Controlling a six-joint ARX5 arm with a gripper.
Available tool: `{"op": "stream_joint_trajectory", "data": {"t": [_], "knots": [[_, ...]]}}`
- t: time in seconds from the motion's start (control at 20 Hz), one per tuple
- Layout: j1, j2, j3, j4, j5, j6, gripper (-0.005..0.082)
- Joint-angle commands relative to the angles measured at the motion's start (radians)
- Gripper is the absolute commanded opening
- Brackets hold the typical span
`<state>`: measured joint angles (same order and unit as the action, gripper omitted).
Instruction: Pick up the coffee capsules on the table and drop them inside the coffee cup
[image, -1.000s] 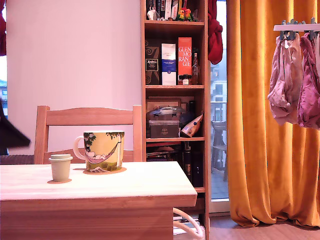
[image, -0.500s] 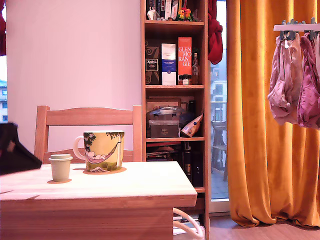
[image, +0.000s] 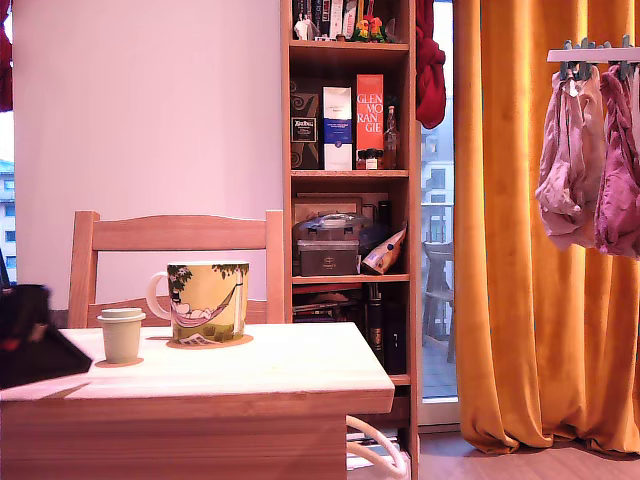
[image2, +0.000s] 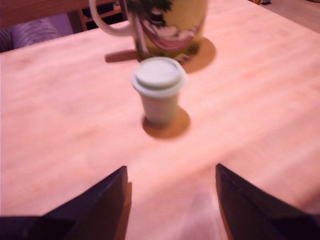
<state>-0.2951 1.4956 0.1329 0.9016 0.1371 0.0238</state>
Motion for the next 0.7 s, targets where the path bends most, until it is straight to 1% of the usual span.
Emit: {"op": "stream_joint_trajectory", "data": {"t": [0.0,0.15,0.25,0.65], "knots": [[0.014,0.032,0.022,0.014,0.015,0.011,0.0510],[0.031,0.083,0.056,0.022,0.033,0.014,0.0510],[0.033,0.108,0.077,0.025,0.046,0.030,0.0510],[0.033,0.228,0.174,0.027,0.095,0.038,0.0510]]}}
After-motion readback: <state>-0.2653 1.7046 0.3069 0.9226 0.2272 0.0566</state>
